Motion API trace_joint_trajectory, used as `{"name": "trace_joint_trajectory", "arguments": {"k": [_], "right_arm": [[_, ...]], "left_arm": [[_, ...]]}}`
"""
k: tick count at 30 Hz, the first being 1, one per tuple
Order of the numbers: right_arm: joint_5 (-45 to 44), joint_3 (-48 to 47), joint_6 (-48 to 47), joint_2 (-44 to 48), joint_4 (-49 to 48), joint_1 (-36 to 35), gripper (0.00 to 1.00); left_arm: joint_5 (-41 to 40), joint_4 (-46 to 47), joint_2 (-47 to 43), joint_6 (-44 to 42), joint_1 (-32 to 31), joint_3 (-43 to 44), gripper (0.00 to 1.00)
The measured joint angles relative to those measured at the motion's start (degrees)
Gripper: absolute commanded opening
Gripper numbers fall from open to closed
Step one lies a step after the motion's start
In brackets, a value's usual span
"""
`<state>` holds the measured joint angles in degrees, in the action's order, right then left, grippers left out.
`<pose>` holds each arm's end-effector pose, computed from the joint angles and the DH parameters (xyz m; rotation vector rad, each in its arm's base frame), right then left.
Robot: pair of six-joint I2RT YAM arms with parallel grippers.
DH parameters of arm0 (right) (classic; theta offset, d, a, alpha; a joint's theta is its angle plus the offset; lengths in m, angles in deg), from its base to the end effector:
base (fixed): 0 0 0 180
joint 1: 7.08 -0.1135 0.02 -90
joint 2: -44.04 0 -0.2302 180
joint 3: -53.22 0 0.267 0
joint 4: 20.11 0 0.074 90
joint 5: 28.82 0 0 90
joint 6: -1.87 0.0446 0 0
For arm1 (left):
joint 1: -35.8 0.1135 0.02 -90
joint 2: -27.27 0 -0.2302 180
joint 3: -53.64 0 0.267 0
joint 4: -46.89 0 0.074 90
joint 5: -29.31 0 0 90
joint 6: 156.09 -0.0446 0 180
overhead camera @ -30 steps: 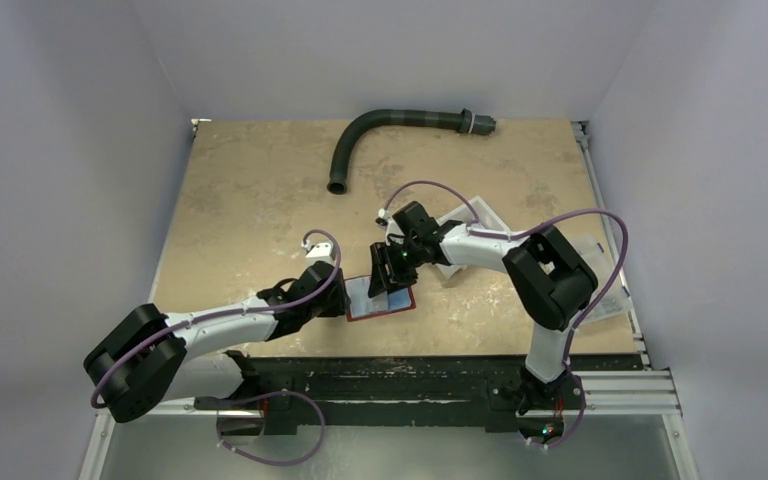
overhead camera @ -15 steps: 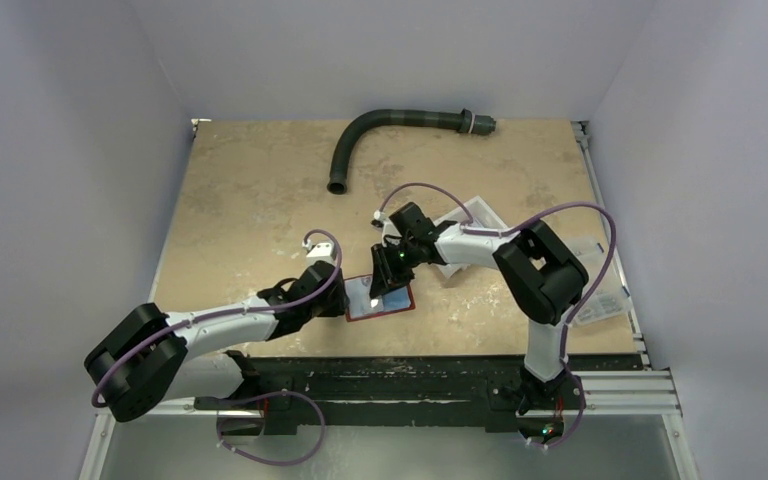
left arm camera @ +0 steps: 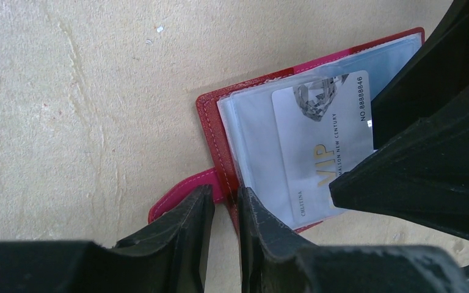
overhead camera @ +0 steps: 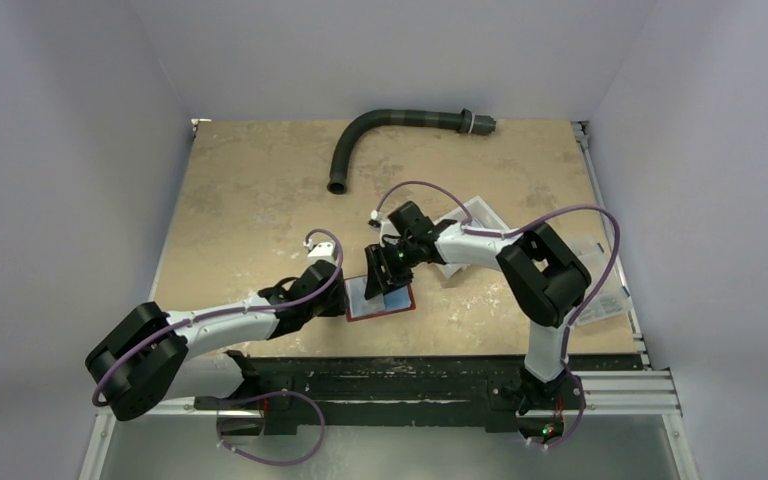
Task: Put the credit cards into the card holder
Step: Insert the credit card into the card holder.
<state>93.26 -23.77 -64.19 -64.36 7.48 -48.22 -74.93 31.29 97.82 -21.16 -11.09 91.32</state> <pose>0.2692 0.2666 0.0970 -0.6351 2.7166 1.0889 0.1757 -0.1716 0.0979 -0.0735 2.4307 -0.4504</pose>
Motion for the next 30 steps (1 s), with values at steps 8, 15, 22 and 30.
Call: {"name": "trace_joint_trajectory", "arguments": {"k": [8, 15, 22, 30], "right_arm": [[-3.54, 1.09, 4.39, 0.83, -3.43, -3.32, 0.54], [-2.34, 4.09, 4.31, 2.01, -7.30, -1.90, 0.55], [-1.60, 6.21, 2.95, 5.31, -5.29, 0.35, 0.58], [-5.70, 6.40, 2.36, 6.54, -2.62, 0.22, 0.43]], "left_arm": [[1.27, 1.51, 0.70, -0.09, 0.28, -0.07, 0.20], [2.43, 0.13, -0.35, -0.04, 0.37, -0.04, 0.21], [4.72, -2.03, -2.47, 0.55, 0.20, -0.61, 0.23], [5.33, -3.08, -4.26, 0.94, 0.20, -1.07, 0.22]]}}
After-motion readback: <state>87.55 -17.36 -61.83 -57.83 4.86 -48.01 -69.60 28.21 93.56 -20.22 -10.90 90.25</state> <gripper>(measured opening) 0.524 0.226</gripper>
